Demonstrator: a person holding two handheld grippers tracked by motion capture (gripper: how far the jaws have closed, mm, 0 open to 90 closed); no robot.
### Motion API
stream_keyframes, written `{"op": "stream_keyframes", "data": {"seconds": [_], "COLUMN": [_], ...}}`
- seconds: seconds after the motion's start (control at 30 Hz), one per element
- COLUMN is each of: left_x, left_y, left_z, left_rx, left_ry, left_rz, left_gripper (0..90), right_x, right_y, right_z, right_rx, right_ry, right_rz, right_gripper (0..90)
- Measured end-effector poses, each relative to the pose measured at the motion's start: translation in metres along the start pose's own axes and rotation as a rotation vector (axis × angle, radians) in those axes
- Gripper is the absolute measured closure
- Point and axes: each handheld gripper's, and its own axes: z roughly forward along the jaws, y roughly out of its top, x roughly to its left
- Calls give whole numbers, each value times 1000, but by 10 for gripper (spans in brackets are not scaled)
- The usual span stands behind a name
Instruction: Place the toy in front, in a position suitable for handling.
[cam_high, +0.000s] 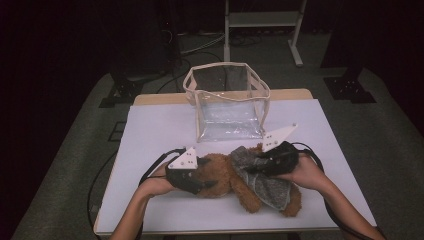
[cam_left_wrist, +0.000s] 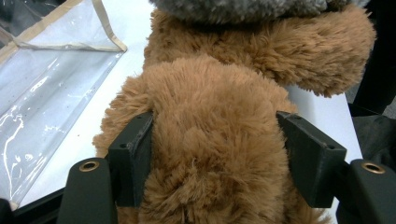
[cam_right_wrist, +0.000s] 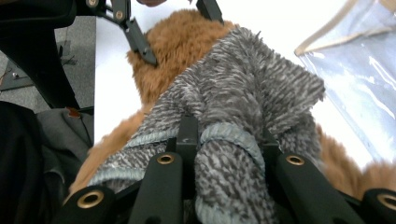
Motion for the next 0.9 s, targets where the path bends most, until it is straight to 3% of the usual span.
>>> {"op": "stream_keyframes", "data": {"seconds": [0.17, 0.27, 0.47, 0.67, 0.8, 0.9], "left_x": [-5, -6, -13, -16, -15, -10], "left_y": [2, 5, 9, 6, 5, 8], "left_z": [-1, -1, -2, -7, -12, -16], "left_rx": [9, 26, 66, 69, 63, 32], "left_ry": [6, 4, 4, -8, 2, 1], "left_rz": [20, 25, 71, 81, 75, 56], "left_gripper": [312, 312, 311, 309, 276, 232], "right_x": [2, 2, -8, -17, -9, 0], "right_y": [-28, -41, -37, -16, -15, -23], "right_z": [-18, -32, -47, -33, -18, -15], "right_rx": [-41, -41, -83, -110, -63, -66], "right_ry": [19, -5, -43, -53, -42, -42], "right_rz": [76, 104, 136, 123, 92, 84], "right_gripper": [711, 711, 709, 706, 707, 707]}}
